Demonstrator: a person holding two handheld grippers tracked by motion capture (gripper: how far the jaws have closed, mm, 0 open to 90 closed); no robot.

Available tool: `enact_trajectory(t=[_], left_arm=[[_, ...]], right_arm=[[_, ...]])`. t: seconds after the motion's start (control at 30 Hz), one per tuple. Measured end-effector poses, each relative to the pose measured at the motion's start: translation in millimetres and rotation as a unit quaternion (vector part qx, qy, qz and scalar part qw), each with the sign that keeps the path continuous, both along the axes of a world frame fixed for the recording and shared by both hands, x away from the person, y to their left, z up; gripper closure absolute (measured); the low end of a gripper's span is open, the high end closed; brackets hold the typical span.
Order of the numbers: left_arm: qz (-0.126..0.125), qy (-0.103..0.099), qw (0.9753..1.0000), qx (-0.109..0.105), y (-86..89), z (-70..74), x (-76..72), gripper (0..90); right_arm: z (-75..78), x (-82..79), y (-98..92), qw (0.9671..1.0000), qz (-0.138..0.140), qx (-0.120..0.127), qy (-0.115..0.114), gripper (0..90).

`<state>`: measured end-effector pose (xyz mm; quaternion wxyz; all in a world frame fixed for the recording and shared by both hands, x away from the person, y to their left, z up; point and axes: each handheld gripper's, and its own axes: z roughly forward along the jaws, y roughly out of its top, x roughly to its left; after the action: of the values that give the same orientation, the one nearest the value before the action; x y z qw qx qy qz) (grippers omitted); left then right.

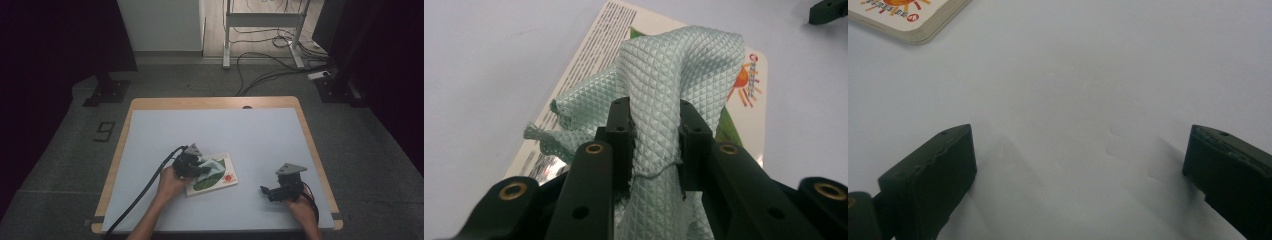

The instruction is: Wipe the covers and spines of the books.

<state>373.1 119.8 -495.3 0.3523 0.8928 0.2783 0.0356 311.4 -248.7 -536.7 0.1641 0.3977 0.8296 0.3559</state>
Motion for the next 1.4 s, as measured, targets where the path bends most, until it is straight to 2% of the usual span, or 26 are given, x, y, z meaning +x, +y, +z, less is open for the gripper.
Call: enact_trajectory(t=[0.5, 0.73, 1.1, 1.4], left_arm=[[0.032, -0.001, 0.9995, -0.005, 41.3, 1.2, -12.7, 72.8], [0.045, -0.012, 0.9989, 0.0, 54.9, 1.8, -17.9, 72.7], [0.045, -0.018, 0.9988, 0.004, 56.9, 1.9, -28.8, 72.8], [0.036, -0.013, 0.9992, -0.009, 55.8, 0.2, -47.4, 72.7]], right_arm=[[0.0, 0.0, 0.0, 1.0, 0.0, 0.0, 0.0, 0.0], [0.0, 0.0, 0.1, 1.0, 0.0, 0.0, 0.0, 0.0], [0.0, 0.0, 0.1, 1.0, 0.0, 0.0, 0.0, 0.0], [0.0, 0.0, 0.1, 1.0, 0.0, 0.0, 0.0, 0.0]])
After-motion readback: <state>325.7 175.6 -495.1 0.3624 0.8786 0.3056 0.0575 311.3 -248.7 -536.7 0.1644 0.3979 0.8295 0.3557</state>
